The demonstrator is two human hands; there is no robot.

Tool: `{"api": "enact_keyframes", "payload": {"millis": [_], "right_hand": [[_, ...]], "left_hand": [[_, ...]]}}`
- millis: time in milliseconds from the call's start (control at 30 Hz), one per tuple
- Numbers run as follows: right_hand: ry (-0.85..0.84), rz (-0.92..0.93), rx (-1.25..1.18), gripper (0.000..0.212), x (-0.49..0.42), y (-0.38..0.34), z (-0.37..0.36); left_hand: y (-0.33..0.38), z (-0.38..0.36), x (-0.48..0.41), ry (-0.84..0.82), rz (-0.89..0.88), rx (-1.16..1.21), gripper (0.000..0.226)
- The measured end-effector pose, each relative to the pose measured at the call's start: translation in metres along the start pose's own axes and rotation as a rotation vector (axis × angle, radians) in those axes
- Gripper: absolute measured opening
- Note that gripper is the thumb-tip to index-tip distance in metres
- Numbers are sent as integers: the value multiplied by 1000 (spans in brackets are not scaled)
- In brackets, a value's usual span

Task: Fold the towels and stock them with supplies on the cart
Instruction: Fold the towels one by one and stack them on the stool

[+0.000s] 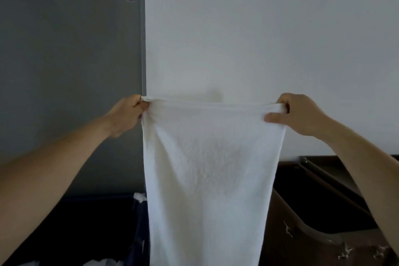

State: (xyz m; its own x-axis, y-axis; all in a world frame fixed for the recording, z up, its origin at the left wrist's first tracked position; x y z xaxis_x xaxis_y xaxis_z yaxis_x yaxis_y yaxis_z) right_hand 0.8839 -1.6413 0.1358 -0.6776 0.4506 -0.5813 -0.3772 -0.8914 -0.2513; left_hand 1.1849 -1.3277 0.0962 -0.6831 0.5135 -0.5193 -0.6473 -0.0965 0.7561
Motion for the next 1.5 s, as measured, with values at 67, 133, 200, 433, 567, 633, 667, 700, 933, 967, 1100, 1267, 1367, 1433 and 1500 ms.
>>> {"api": "enact_keyframes", "payload": {"millis": [67, 133, 200, 433, 567, 633, 667, 700, 933, 967, 1100, 1267, 1367, 1433, 1500], "right_hand": [[177, -66, -193, 36, 1, 1, 11], [193, -173, -368, 51, 5, 1, 4], [-5, -271, -321, 47, 12, 4, -18], [317, -337, -477, 20, 29, -4, 8], [183, -406, -459, 25, 41, -12, -11], [275, -386, -586, 24, 47, -18, -6], [337, -373, -644, 23, 49, -22, -4], [375, -369, -657, 23, 52, -24, -4], [392, -396, -526, 13, 58, -13, -21], [364, -410, -537, 14, 55, -9, -26], [356, -397, -518, 16, 34, 8, -45], [283, -362, -605, 18, -8, 24, -66], [327, -308, -683, 14, -32, 32, -66], [352, -291, -724, 12, -44, 37, -63], [372, -271, -734, 17, -54, 42, -59]], "left_hand": [[5, -6, -3, 30, 81, 287, 21], [12, -13, -5, 91, 147, 491, 18], [8, -18, -5, 99, 194, 530, 20], [17, -19, -2, 119, -31, 400, 22], [6, -13, -1, 123, 6, 251, 28], [-4, -16, 4, 108, 33, 285, 34], [-7, -18, 5, 108, 48, 343, 35], [-9, -20, 7, 107, 60, 382, 34], [-9, -29, 6, 123, 9, 326, 27], [-10, -33, 4, 122, 30, 323, 25], [-18, -48, -7, 154, 63, 272, 22], [-19, -64, -33, 248, 103, 231, 23], [-11, -66, -51, 297, 88, 239, 23], [-2, -64, -60, 328, 73, 232, 26], [7, -61, -65, 365, 56, 233, 31]]}}
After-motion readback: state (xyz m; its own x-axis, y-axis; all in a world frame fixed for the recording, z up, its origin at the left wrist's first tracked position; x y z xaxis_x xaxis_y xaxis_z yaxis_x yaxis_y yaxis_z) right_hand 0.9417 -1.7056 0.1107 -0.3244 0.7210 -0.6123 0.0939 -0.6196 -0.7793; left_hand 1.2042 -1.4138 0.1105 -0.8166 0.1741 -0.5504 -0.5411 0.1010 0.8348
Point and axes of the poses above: each hand's wrist, its own x-axis away from the middle knuckle, its own z-axis out of the back of the hand, y = z × x, the point moved 5 cm from there along -x, towards the middle knuckle, and after that the axes turned 6 degrees about x, right-handed, at the moved point
